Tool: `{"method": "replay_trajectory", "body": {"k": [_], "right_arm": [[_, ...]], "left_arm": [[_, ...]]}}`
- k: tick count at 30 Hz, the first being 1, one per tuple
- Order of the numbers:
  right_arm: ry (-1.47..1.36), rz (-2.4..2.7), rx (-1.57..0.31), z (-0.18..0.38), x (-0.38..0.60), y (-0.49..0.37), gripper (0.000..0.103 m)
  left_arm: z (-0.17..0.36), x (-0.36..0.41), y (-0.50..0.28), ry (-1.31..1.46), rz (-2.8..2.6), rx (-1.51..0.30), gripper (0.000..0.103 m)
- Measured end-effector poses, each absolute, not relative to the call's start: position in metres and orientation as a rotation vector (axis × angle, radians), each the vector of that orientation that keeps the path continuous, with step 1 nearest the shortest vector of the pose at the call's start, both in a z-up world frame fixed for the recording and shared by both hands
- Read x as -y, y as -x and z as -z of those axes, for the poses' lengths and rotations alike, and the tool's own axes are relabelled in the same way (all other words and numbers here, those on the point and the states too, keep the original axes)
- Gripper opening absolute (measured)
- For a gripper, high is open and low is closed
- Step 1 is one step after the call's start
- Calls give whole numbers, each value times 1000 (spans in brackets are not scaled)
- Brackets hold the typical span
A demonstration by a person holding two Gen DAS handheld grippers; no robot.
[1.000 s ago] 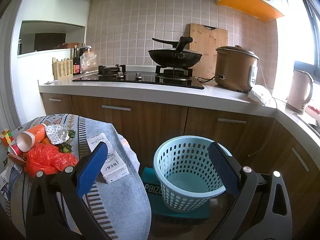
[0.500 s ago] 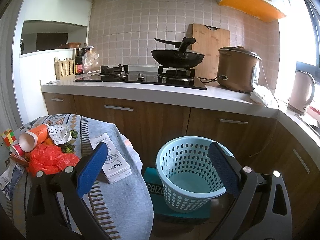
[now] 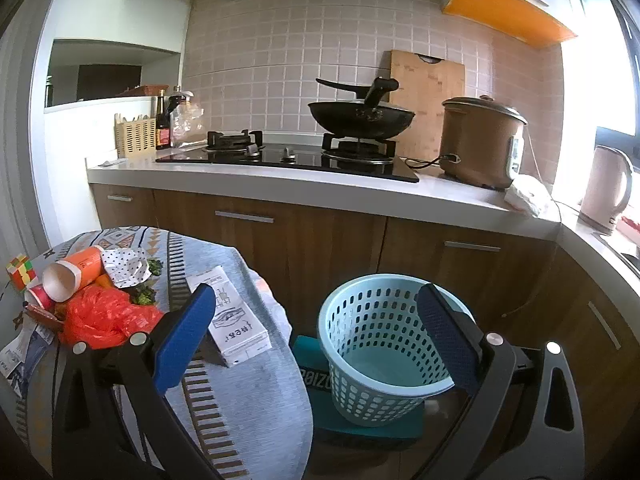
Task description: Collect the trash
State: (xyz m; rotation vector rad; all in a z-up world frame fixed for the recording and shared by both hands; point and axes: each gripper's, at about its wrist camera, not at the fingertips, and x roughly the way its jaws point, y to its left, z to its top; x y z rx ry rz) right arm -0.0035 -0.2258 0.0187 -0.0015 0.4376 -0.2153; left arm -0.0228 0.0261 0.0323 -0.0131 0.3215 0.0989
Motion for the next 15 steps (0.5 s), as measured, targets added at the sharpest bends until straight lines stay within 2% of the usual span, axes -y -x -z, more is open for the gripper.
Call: {"method": "replay_trajectory", "body": {"k": [4,6,9,11,15], "right_arm": [[27,171,-437,-16,216,2,85],[31,128,-449,-12,210,-1,67],[38,72,-482,-3,199,-10,48],[31,34,-503,4,194,-16,40],[-16,-17,-538,14,195,-30,41]], "left_arm": [[-37,-57,26,16,-67,-329,95],[-36,-81,30,27,-30,-362,95],[-26,-103,33,33,-3,-422,95],[-14,-113,35,13,-12,-463,95],[17,-123,31,-15,-13,-581,95]]}}
